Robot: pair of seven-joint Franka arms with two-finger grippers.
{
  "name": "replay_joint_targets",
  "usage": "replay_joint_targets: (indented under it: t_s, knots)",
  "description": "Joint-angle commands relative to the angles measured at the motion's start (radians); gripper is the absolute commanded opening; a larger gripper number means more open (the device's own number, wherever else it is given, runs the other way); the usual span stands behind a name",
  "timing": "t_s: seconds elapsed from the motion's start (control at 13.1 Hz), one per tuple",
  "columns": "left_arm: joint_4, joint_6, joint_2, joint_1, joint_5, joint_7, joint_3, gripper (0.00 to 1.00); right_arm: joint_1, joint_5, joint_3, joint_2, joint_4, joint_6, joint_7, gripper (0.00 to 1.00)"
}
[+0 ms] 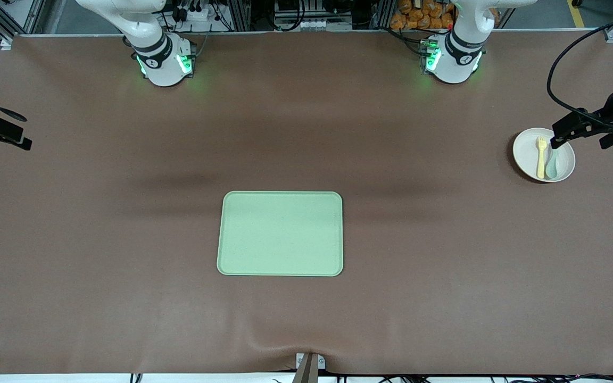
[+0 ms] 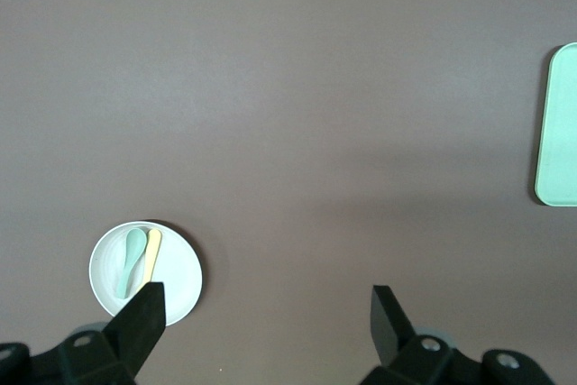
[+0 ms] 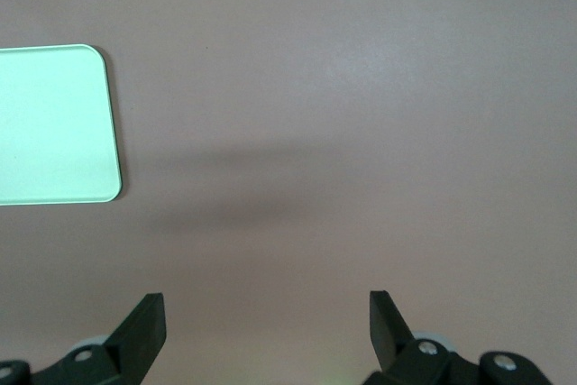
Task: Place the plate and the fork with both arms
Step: 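Lower the left gripper toward the white plate's rim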
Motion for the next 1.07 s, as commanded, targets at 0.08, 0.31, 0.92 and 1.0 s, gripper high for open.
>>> replay_joint_targets:
  t_s: [0.08,0.31,0.92,1.0]
  knots:
    - [0.007,-0.012,0.002,0.002,0.011,-0.011,-0.001,1.0,-0.004,-0.002,0.007,0.001,0.01,-0.003,0.011,1.0]
    - [0.007,-0.012,0.019,0.002,0.009,-0.006,0.003,1.0,-0.004,-0.002,0.007,0.001,0.01,-0.001,0.011,1.0]
    - [0.012,-0.02,0.092,0.107,-0.018,0.099,0.005,1.0,-0.004,-0.002,0.007,0.001,0.01,-0.001,0.011,1.0]
    - [0.01,-0.019,0.109,0.146,-0.068,0.136,0.005,1.0,-0.004,-0.002,0.007,0.001,0.01,-0.001,0.011,1.0]
